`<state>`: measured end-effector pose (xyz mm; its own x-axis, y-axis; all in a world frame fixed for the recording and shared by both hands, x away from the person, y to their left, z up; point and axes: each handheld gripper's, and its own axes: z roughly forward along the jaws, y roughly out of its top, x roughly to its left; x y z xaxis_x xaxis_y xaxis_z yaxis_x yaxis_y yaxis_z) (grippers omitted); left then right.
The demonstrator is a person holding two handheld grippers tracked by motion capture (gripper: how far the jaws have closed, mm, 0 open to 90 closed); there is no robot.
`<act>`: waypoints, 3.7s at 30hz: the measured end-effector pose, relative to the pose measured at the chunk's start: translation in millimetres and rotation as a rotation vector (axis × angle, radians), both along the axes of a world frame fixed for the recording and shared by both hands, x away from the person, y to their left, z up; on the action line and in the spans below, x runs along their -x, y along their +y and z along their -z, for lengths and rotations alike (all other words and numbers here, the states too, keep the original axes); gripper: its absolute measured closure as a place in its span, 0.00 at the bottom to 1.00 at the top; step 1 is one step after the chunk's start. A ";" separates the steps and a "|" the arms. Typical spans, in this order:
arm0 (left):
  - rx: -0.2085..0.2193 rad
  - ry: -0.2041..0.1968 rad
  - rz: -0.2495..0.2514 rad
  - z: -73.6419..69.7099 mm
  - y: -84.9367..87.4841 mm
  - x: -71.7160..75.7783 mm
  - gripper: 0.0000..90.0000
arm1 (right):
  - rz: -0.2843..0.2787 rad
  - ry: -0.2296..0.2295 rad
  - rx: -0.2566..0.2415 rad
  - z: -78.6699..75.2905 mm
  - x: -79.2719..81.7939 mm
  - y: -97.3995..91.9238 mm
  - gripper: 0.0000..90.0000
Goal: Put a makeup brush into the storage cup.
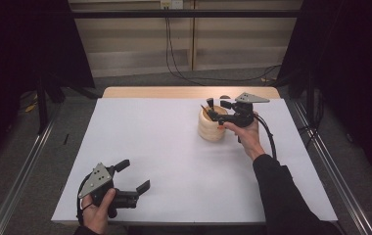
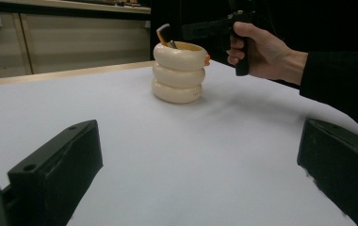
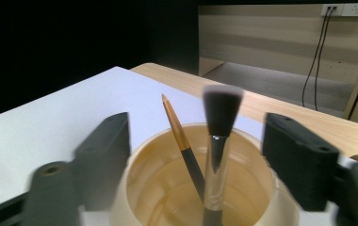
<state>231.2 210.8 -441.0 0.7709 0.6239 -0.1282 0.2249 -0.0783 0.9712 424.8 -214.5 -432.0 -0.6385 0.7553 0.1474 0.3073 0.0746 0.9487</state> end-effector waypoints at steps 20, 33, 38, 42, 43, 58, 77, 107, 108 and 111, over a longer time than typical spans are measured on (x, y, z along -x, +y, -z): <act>0.003 0.008 -0.030 0.3 -1.7 -3.8 0.00 | 0.089 -0.024 0.049 -4.6 9.4 -0.4 0.01; 0.002 0.018 -0.036 1.4 3.6 -5.7 0.00 | 0.116 -0.074 0.072 -12.5 30.1 -7.8 0.00; -0.001 0.012 -0.041 0.7 3.0 -3.1 0.00 | 0.132 -0.092 0.085 -14.7 40.4 -13.7 0.01; 0.018 0.010 -0.042 0.2 3.1 -2.2 0.00 | 0.156 -0.095 0.102 -14.9 47.9 -16.6 0.01; 0.022 0.014 -0.044 0.3 3.0 -2.2 0.00 | 0.154 -0.098 0.101 -14.9 49.5 -17.7 0.01; 0.021 0.010 -0.065 0.3 5.3 -1.8 0.01 | 0.172 -0.105 0.120 -13.5 82.2 -31.2 0.02; 0.036 0.003 -0.072 0.7 8.9 -2.6 0.00 | 0.178 -0.105 0.115 -13.4 134.2 -52.6 0.03; 0.051 -0.014 -0.082 -2.3 11.3 3.4 0.00 | 0.281 -0.057 0.065 2.6 220.3 -100.1 0.02; 0.059 -0.009 -0.085 -2.3 11.1 3.6 0.00 | 0.271 -0.050 0.069 4.1 221.6 -100.4 0.02; 0.057 -0.010 -0.093 -2.6 11.5 3.5 0.00 | 0.271 -0.052 0.087 4.6 224.0 -100.3 0.02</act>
